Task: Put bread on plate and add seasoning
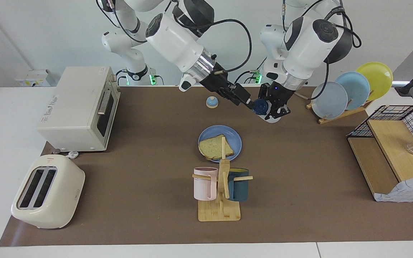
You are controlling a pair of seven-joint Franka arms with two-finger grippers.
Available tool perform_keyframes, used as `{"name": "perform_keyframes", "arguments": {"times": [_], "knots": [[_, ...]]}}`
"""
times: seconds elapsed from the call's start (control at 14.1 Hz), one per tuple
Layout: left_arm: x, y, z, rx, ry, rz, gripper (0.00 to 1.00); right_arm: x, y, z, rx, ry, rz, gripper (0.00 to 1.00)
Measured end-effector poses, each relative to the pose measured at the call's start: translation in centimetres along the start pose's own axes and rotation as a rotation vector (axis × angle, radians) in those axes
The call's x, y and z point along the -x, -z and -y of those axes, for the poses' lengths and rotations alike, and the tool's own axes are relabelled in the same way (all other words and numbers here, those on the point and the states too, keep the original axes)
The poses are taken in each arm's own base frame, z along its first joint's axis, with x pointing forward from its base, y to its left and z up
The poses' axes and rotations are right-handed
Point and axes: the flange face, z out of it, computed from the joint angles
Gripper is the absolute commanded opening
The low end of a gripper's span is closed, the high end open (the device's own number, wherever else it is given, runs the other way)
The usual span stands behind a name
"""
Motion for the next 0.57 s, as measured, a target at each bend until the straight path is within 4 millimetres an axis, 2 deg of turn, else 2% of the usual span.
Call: {"name": "perform_keyframes", "arguments": {"times": [0.43,0.57], "knots": [[-0.1,-1.1,-0.7,0.022,-0.058,0.016,0.0,2.4,1.3,0.8,0.094,0.016,0.069,0.61],[0.0,-1.0,-0.8,0.022,-0.065,0.016,0.0,2.5,1.4,0.9,0.106,0.032,0.053,0.59]]}}
